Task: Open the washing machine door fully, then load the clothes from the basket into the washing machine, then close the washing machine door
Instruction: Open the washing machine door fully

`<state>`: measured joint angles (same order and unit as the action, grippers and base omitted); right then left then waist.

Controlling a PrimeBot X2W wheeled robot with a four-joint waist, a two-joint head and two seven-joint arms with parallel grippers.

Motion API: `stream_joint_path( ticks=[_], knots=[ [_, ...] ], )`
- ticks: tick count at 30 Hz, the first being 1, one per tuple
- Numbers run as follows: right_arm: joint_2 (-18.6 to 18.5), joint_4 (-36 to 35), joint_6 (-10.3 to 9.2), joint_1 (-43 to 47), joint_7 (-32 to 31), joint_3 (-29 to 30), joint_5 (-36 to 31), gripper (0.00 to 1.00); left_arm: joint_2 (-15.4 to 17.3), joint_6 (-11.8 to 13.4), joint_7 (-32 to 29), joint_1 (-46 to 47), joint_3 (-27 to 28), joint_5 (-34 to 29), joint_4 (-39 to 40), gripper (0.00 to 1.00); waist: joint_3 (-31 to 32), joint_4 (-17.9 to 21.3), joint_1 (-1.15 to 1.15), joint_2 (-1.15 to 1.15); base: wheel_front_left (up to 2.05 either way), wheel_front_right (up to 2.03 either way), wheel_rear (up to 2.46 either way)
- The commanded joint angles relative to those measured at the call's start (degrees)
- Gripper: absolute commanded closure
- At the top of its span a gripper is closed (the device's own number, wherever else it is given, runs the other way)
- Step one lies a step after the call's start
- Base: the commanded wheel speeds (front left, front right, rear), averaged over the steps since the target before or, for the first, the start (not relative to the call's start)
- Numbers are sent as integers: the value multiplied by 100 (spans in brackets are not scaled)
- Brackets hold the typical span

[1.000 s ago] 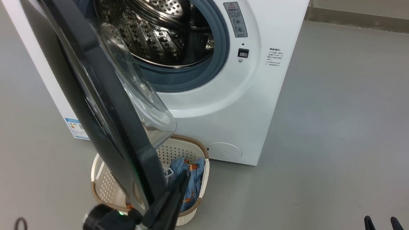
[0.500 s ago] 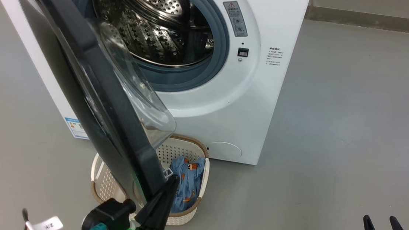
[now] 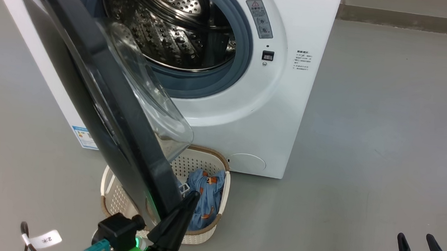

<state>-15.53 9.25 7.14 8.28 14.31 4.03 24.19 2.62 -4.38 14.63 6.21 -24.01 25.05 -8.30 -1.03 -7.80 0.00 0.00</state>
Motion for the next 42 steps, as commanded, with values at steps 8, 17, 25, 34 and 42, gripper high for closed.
stream_joint_path(
  ticks=[8, 17, 25, 34, 42],
  knots=[
    [-125, -158, 35, -112, 69, -106, -31, 0, 26, -29, 37, 121, 450, -16, 79, 100, 11, -42, 0, 0, 0, 0, 0],
    [-110, -165, 35, -78, 69, -131, -38, 0, 26, -45, 37, -49, 747, -121, 85, 100, 63, -90, 0, 0, 0, 0, 0],
    [-100, -193, 35, -43, 69, -135, -60, 0, 26, -25, 37, -302, 1009, -238, 252, 100, 68, -170, 0, 0, 0, 0, 0],
    [-114, -165, 35, -51, 69, -170, -38, 0, 26, -32, 37, -529, 1138, -365, 374, 100, 74, -272, 0, 0, 0, 0, 0],
    [-115, -188, 35, -43, 69, -204, -44, 0, 26, 60, 37, -761, 1204, -456, 600, 100, 43, -374, 0, 0, 0, 0, 0]
  ],
)
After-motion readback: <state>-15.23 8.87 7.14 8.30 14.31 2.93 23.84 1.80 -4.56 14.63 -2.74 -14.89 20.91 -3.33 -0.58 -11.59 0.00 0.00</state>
